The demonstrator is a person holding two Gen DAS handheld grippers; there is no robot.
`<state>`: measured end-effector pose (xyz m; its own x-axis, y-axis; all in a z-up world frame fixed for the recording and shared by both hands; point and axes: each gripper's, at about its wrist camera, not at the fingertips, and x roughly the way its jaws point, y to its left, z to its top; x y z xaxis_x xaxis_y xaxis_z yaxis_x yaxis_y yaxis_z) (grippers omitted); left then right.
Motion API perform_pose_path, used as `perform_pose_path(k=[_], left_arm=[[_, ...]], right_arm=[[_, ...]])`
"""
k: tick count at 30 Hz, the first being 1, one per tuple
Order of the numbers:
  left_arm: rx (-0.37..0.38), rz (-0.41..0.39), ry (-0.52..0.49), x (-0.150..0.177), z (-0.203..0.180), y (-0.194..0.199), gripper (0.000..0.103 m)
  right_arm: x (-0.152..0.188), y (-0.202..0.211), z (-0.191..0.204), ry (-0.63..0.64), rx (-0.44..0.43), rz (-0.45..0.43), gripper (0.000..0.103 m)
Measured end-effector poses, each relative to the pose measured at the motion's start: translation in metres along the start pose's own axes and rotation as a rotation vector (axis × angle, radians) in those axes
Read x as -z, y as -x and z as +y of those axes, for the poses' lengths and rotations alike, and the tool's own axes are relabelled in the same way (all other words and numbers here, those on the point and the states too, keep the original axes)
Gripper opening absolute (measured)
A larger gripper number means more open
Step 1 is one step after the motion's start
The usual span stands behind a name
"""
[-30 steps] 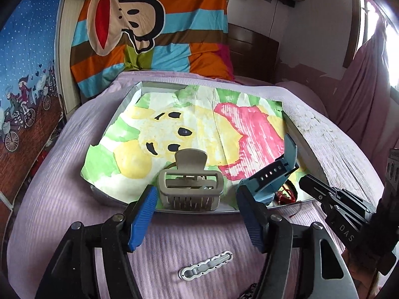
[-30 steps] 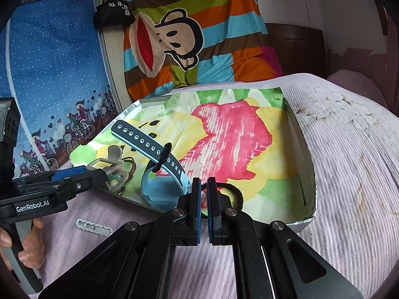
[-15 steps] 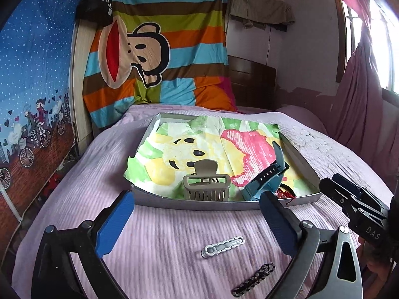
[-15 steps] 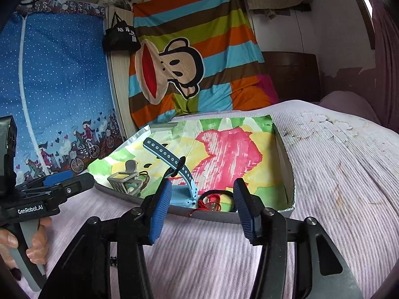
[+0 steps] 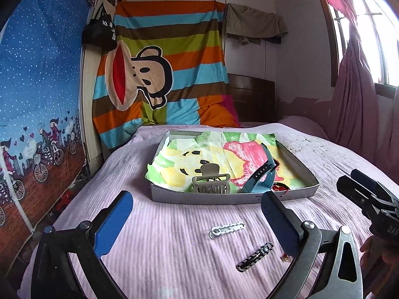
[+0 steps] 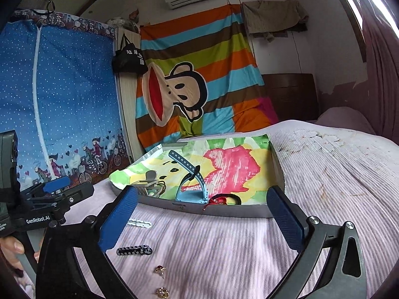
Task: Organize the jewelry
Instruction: 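Withdraw both tools from the tray back over the bed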
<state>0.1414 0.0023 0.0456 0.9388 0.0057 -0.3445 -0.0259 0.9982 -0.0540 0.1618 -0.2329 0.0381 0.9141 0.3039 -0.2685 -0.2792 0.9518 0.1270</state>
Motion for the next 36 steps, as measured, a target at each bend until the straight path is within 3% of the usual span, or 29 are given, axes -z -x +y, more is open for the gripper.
perform_pose_path(k=[14,31,36], left_arm=[[0.044,-0.006,-0.061,0.02,-0.003,0.027,0.103],[0.171,0.174,-0.065,0.041,-0.002,0.011,0.103],[0.228,0.237,-0.07,0.043,-0.006,0.001,0.089]], right_arm=[[0.015,0.039,0.014,0.077,0.006,-0.012,0.102],[0.041,0.041,0.009,0.113,-0.008,0.146,0.102],[0.051,0.028,0.012,0.127,-0.048,0.223,0.101]])
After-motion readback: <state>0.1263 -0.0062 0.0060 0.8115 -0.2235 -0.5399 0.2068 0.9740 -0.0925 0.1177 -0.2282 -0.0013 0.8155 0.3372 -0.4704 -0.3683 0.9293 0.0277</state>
